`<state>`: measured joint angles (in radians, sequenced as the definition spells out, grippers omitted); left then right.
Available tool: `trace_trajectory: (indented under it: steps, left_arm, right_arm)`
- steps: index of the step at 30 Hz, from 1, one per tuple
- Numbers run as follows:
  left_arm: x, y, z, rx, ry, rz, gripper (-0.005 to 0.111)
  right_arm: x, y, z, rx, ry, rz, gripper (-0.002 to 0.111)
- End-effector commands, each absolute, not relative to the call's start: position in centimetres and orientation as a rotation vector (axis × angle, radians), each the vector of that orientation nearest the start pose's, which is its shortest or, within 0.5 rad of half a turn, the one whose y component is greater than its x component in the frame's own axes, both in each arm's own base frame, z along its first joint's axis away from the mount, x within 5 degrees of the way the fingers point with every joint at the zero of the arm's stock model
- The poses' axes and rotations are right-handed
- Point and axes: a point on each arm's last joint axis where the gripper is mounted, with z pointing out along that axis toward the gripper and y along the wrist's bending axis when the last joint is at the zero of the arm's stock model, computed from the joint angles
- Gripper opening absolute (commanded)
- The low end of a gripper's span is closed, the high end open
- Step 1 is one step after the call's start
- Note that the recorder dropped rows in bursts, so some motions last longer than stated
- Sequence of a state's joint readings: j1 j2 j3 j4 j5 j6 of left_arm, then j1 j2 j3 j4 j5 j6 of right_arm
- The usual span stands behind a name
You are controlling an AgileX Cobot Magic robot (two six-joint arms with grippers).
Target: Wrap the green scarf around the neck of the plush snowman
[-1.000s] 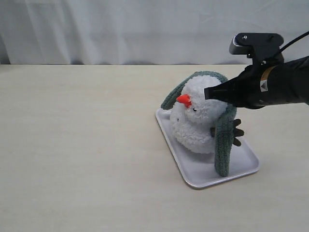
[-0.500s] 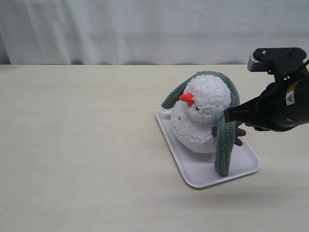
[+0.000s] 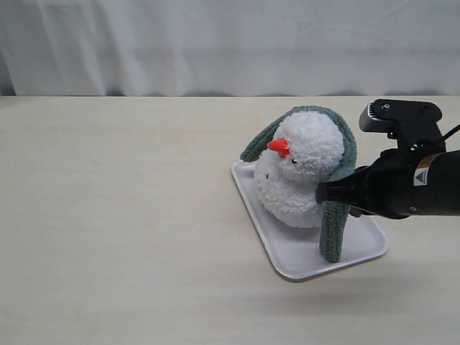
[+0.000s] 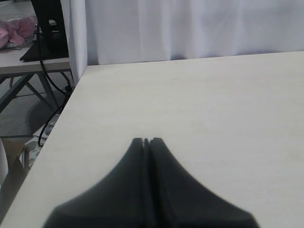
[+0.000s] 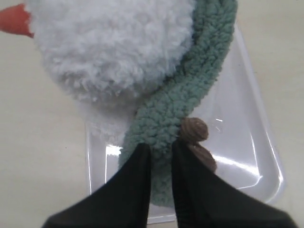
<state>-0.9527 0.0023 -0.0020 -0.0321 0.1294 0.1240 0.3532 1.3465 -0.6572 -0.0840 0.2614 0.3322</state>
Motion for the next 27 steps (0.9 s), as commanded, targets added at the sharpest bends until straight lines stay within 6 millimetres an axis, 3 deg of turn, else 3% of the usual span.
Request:
trace_trajectory:
  steps: [1,19,25,27]
  left_arm:
    - [3.2,-4.6,20.4,0.805,1.41,-0.685,0.0]
    - [3.2,-4.6,20.4,0.805,1.41,-0.685,0.0]
    - [3.2,-4.6,20.4,0.805,1.41,-0.685,0.0]
    - [3.2,-4.6,20.4,0.805,1.41,-0.685,0.0]
  right_arm:
    - [24.1,8.7,21.4,-0.122,2.384,0.267,0.017]
    - [23.7,8.7,20.8,-0.049,2.378,0.317,0.016]
    - [23.9,11.1,21.6,-0.13,2.253,0.411,0.016]
    - [24.2,11.3,20.9,-0.132,2.29,0.398,0.016]
